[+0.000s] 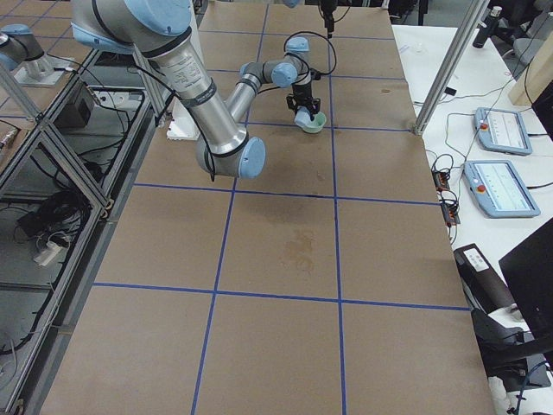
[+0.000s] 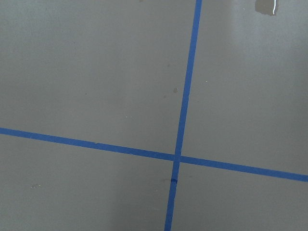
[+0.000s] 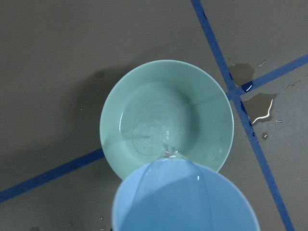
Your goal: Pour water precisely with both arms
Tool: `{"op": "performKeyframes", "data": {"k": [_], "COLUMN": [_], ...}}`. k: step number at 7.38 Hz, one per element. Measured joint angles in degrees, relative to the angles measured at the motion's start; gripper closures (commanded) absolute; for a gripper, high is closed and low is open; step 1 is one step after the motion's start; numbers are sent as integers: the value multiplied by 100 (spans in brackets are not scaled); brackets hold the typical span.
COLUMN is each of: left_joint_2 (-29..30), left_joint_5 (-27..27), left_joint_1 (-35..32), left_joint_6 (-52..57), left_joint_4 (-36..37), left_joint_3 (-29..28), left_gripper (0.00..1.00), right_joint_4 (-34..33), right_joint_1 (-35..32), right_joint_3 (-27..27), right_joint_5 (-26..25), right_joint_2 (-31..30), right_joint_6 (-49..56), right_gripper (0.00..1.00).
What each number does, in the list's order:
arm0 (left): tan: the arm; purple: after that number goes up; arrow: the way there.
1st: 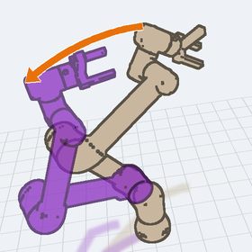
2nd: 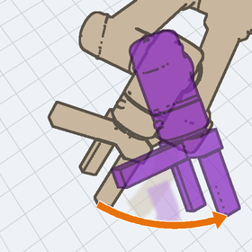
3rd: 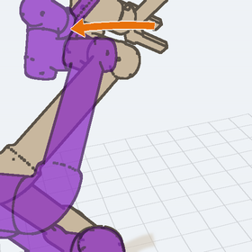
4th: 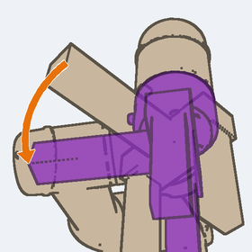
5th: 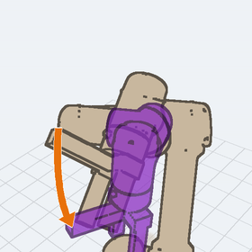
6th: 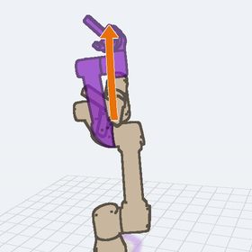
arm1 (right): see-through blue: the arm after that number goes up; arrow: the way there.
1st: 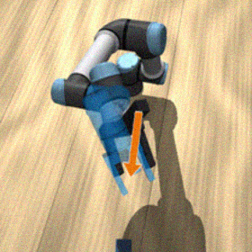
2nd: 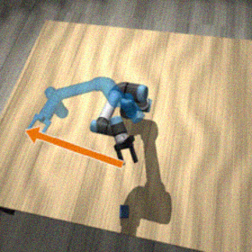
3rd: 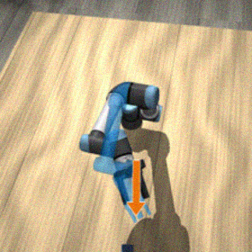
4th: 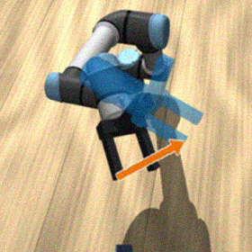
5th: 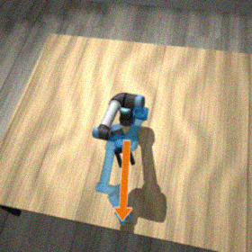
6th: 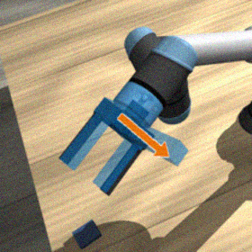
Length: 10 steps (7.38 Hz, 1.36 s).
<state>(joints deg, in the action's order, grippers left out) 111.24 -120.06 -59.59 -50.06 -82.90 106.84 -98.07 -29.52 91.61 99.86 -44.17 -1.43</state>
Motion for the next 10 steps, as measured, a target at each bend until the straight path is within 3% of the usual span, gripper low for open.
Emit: {"op": "performKeyframes", "data": {"k": [6, 8, 10], "left_joint_2": [-50, -50, -50], "left_joint_5": [-63, -62, -62], "left_joint_1": [-35, -36, -36], "left_joint_6": [80, 78, 70], "left_joint_4": [1, 2, 2], "left_joint_3": [-5, -4, -2], "left_gripper": [0, 0, 0], "right_joint_4": [-971, -809, 16], "right_joint_1": [85, 90, 85], "right_joint_3": [-205, -53, 292], "right_joint_5": [-390, -434, -440], "right_joint_2": [447, 398, -56], "right_joint_6": [477, 411, -53], "right_gripper": [100, 100, 100]}}
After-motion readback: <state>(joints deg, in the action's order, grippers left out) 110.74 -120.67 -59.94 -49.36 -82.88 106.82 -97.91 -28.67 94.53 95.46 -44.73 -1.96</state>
